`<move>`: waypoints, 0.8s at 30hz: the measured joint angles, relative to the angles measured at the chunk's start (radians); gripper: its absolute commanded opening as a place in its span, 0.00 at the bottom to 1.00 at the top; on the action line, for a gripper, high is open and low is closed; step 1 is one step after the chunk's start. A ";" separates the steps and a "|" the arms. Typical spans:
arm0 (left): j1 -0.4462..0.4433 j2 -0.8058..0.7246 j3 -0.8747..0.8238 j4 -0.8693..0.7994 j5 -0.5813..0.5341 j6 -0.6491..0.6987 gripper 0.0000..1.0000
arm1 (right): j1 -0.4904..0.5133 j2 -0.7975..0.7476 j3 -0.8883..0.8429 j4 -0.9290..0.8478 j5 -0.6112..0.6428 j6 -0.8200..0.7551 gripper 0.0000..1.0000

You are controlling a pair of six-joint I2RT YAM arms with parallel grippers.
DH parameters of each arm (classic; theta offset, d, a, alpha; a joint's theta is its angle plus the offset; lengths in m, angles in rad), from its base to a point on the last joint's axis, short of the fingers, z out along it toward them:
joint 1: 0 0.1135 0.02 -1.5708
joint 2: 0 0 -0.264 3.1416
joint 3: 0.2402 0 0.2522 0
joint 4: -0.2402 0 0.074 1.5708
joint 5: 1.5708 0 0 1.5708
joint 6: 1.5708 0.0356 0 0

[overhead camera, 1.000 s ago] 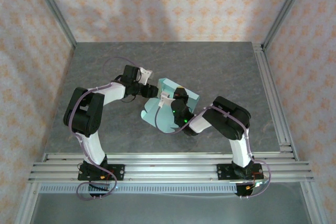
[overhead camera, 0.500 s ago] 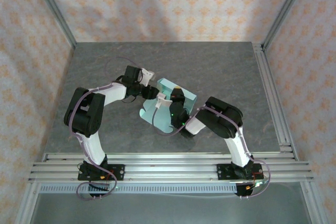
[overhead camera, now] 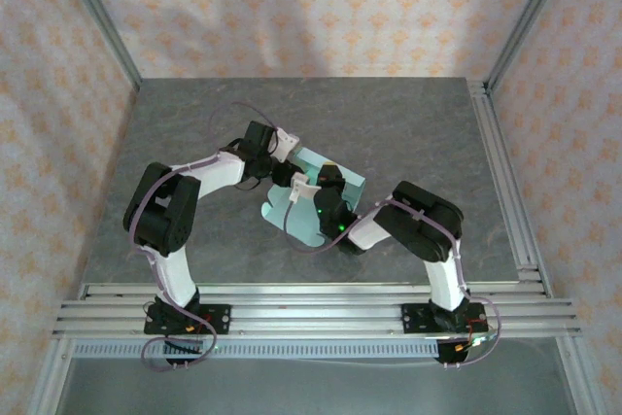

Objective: Fold the paper box

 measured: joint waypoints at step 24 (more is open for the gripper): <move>-0.010 0.043 0.024 0.007 -0.027 -0.011 0.09 | 0.000 -0.069 -0.002 -0.146 -0.046 0.134 0.00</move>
